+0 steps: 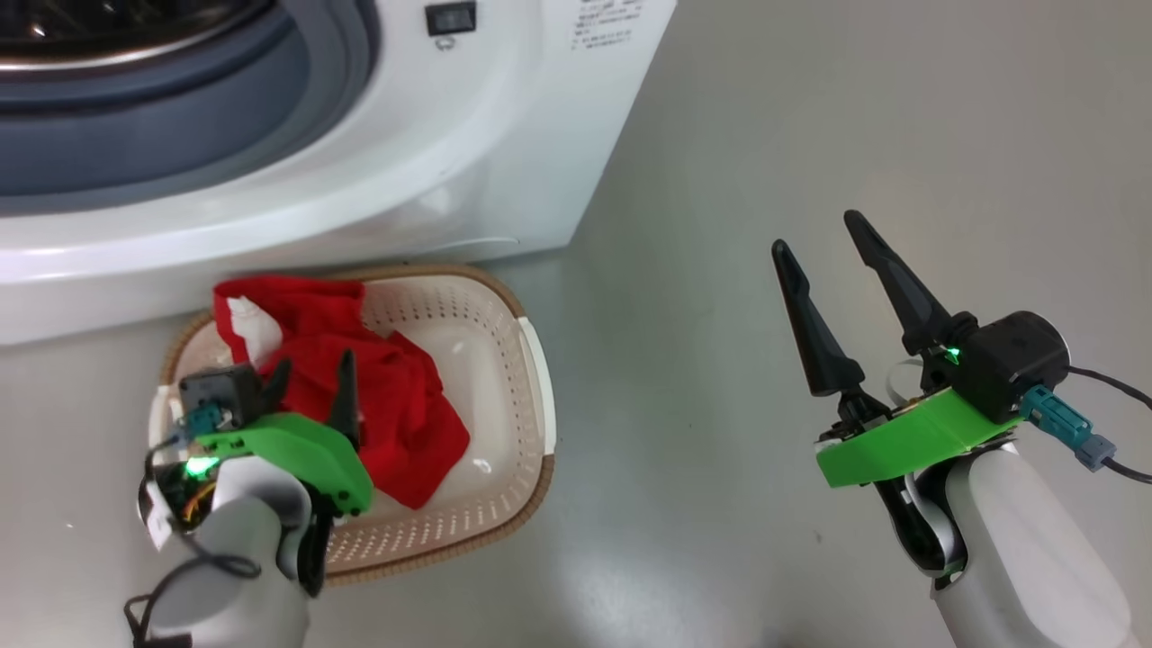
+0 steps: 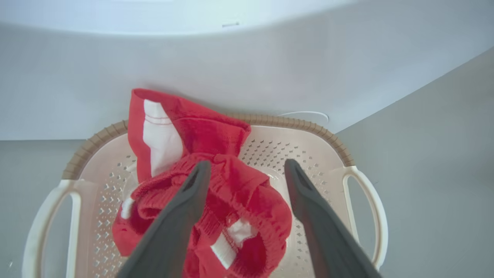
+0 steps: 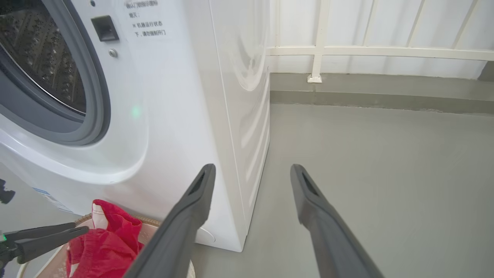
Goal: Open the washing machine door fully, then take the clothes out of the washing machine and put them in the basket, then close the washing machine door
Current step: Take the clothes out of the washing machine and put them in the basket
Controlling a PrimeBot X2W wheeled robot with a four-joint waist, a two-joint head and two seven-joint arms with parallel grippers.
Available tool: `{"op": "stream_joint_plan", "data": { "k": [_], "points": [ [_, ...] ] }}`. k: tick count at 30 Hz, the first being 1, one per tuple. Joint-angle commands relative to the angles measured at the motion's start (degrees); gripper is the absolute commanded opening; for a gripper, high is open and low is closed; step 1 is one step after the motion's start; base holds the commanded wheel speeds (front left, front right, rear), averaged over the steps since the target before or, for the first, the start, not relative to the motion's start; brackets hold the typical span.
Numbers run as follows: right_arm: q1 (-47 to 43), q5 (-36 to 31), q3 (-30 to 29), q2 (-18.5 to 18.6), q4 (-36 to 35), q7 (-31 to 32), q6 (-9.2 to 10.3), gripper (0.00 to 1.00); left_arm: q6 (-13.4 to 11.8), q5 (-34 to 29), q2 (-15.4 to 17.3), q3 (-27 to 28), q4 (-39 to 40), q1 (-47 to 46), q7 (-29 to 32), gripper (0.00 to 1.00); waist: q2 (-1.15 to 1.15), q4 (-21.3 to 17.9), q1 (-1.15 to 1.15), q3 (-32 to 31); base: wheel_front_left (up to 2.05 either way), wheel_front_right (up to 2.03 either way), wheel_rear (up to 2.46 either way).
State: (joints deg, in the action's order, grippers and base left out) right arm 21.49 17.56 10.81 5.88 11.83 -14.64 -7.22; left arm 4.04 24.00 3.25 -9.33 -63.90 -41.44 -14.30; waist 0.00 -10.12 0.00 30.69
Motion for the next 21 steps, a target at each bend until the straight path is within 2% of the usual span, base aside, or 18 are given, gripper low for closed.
{"op": "stream_joint_plan", "data": {
  "k": [1, 7, 12, 21],
  "points": [
    [-1.61, -0.33, 0.68, -0.01, -1.03, -0.36, -0.26, 1.0, -0.37, -0.81, 1.84, 1.41, 2.08, 3.31, -0.68, 1.0, 0.0, 1.31, 0.0, -2.46, 0.0, 0.0, 0.0],
    [-3.45, -0.3, 0.14, 0.28, -0.55, -0.36, -0.26, 1.0, -2.05, -3.91, 1.9, 4.68, 14.97, 10.77, -0.69, 1.0, 0.0, 3.18, 0.0, -6.86, 0.0, 0.0, 0.0],
    [-5.27, -0.66, -1.53, 0.42, 0.15, -0.36, -0.26, 1.0, -1.31, -6.4, 1.05, 7.48, 25.59, 16.63, -0.69, 1.0, 0.0, 4.71, 0.0, -11.15, 0.0, 0.0, 0.0],
    [-6.86, -3.36, -4.24, -0.48, 0.59, -0.36, -0.26, 1.0, -1.42, -10.04, 0.35, 10.0, 36.91, 23.49, -0.69, 1.0, 0.0, 5.61, 0.0, -17.14, 0.0, 0.0, 0.0]
  ]
}}
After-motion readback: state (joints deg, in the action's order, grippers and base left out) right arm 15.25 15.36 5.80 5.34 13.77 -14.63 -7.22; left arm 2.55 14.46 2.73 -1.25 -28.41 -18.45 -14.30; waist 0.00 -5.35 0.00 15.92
